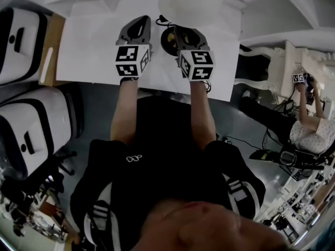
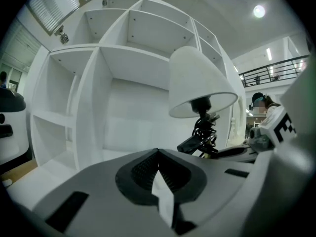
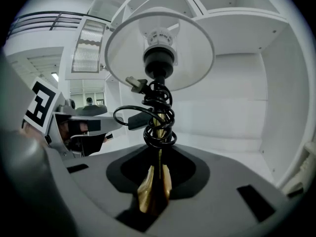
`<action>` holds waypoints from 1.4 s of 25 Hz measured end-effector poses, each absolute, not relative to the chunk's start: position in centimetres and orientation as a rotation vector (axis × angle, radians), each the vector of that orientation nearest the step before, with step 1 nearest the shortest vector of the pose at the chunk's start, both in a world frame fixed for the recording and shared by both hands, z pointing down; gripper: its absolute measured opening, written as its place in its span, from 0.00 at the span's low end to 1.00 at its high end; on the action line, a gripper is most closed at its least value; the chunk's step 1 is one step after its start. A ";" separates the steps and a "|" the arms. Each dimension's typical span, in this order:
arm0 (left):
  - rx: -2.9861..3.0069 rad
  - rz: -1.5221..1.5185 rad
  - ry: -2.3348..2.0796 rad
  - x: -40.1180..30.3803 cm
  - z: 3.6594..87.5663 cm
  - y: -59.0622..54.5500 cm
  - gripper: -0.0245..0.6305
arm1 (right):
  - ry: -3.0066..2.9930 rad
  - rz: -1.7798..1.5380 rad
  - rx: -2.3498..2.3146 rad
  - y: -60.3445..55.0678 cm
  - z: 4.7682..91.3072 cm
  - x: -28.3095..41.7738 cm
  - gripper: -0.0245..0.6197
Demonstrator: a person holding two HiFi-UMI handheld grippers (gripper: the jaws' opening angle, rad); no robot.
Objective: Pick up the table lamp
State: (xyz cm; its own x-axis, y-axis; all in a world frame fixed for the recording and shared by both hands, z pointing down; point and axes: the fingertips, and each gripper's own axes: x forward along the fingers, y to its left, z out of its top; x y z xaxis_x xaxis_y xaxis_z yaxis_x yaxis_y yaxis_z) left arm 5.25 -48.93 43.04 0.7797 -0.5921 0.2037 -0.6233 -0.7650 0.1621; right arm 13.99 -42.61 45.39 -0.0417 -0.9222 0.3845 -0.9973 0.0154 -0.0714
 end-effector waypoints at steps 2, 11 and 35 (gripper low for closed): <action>2.764 0.189 -0.955 5.6 42.0 -49.1 0.05 | -2.062 0.476 1.992 -42.5 44.6 14.0 0.20; 2.794 0.182 -0.944 7.2 40.3 -49.2 0.05 | -2.085 0.457 1.974 -41.4 44.0 13.9 0.20; 2.841 0.126 -0.869 15.0 35.8 -36.9 0.05 | -2.080 0.344 2.099 -29.4 37.4 22.2 0.20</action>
State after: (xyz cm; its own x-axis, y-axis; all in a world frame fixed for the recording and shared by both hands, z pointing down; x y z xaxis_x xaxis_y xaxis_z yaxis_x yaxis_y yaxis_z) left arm 15.01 -36.86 35.78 0.8269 -0.5473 0.1295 -0.5615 -0.8163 0.1354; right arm 22.17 -29.38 37.39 0.0026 -0.9606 0.2778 -0.9989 -0.0153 -0.0436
